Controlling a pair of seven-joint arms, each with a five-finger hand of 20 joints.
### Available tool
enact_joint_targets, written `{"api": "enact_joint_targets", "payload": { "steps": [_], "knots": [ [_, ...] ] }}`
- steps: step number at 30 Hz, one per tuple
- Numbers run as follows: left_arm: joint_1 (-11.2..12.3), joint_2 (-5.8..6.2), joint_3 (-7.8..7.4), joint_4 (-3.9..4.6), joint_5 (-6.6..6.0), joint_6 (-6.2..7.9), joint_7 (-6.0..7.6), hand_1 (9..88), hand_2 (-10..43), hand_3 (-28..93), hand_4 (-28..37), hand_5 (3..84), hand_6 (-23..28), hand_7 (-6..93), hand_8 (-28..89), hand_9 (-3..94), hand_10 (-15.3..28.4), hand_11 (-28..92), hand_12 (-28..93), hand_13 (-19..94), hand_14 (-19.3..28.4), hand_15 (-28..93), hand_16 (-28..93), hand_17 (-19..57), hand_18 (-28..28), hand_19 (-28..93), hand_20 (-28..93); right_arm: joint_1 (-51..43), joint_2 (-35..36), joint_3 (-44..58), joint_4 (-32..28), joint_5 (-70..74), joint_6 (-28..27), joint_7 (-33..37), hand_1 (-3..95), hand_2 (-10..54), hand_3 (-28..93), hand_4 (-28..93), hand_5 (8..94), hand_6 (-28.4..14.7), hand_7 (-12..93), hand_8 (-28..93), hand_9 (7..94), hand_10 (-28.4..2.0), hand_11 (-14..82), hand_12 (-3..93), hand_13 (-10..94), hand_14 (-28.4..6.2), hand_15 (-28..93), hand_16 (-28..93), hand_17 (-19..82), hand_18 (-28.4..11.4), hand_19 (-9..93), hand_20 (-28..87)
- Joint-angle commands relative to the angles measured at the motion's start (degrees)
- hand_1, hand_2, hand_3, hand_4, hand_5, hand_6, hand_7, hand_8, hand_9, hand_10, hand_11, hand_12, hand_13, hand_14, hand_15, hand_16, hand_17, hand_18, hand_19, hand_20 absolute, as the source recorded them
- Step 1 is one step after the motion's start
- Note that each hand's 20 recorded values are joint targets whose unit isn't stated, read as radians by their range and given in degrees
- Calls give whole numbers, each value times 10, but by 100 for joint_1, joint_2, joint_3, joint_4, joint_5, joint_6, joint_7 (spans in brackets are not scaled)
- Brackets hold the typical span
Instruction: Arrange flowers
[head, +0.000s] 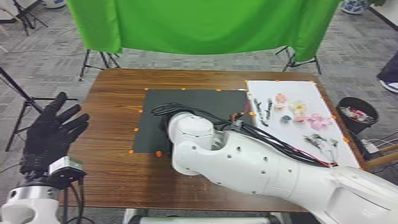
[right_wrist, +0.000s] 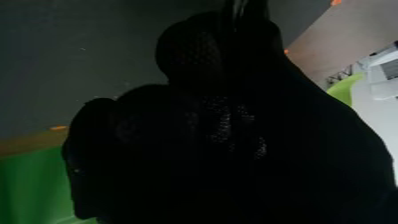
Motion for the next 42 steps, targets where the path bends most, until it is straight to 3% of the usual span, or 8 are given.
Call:
{"api": "enact_joint_targets", "payload": {
  "steps": [1, 6, 13, 20, 35, 38, 39, 42],
  "knots": [
    [-316, -89, 67, 112, 216, -227, -342, 289, 61, 629, -220, 310, 56, 85, -78, 277, 172, 230, 115, 184, 254, 516, -104, -90, 264, 479, 45, -61, -136, 78, 70, 137, -47, 154, 552, -69, 741, -193, 807, -56, 277, 236, 884, -139, 446, 226, 893, -70, 641, 194, 708, -77, 932, 359],
    [-483, -197, 77, 143, 374, -320, -656, 291, 62, 630, -217, 310, 57, 85, -78, 277, 173, 231, 116, 184, 254, 516, -104, -91, 263, 479, 45, -256, -192, 269, 130, 374, -98, 244, 561, -76, 725, -208, 814, -57, 260, 214, 893, -132, 432, 223, 896, -71, 633, 194, 706, -77, 932, 348],
    [-528, -269, 69, 168, 434, -388, -797, 293, 63, 631, -212, 311, 57, 85, -78, 277, 173, 232, 115, 184, 254, 515, -104, -91, 262, 479, 46, -348, -220, 410, 189, 583, -62, 239, 577, -81, 699, -232, 826, -56, 225, 175, 902, -124, 417, 224, 899, -71, 620, 195, 699, -77, 932, 336],
    [-236, -139, 19, 93, 259, -230, -486, 294, 63, 634, -212, 311, 56, 86, -78, 277, 172, 232, 115, 183, 254, 516, -104, -91, 262, 479, 46, -256, -172, 386, 52, 611, 61, 148, 557, -87, 691, -237, 823, -66, 204, 158, 898, -125, 394, 224, 892, -72, 597, 192, 693, -67, 932, 288],
    [-324, -222, 76, 116, 358, -269, -668, 295, 63, 634, -212, 311, 57, 87, -79, 277, 172, 232, 115, 184, 254, 517, -106, -90, 259, 479, 47, -349, -203, 571, -148, 748, 36, 73, 483, -90, 696, -225, 792, -84, 176, 121, 873, -142, 375, 216, 868, -82, 596, 184, 680, -64, 932, 241],
    [-29, -47, 19, 30, 137, -83, -199, 295, 63, 634, -212, 311, 57, 87, -79, 278, 172, 231, 114, 184, 254, 517, -106, -90, 259, 479, 48, -148, -129, 407, -202, 807, 66, -1, 470, -87, 702, -223, 791, -83, 176, 113, 873, -143, 371, 214, 867, -83, 595, 181, 680, -63, 932, 233],
    [0, -92, -37, 23, 182, -110, -289, 295, 63, 634, -212, 311, 57, 87, -79, 278, 172, 231, 114, 184, 254, 517, -106, -90, 258, 479, 48, -129, -62, 404, -276, 852, 92, 5, 459, -81, 705, -222, 789, -83, 174, 105, 872, -145, 368, 212, 865, -85, 594, 180, 679, -63, 932, 228],
    [344, -29, -166, -64, -4, 16, -3, 295, 63, 634, -213, 311, 57, 87, -79, 277, 173, 232, 114, 183, 254, 517, -106, -90, 258, 479, 48, -195, 37, 680, -510, 852, -190, -92, 410, -45, 708, -205, 767, -81, 190, -38, 859, -152, 360, 210, 850, -95, 599, 171, 671, -69, 932, 205]
  ]
}}
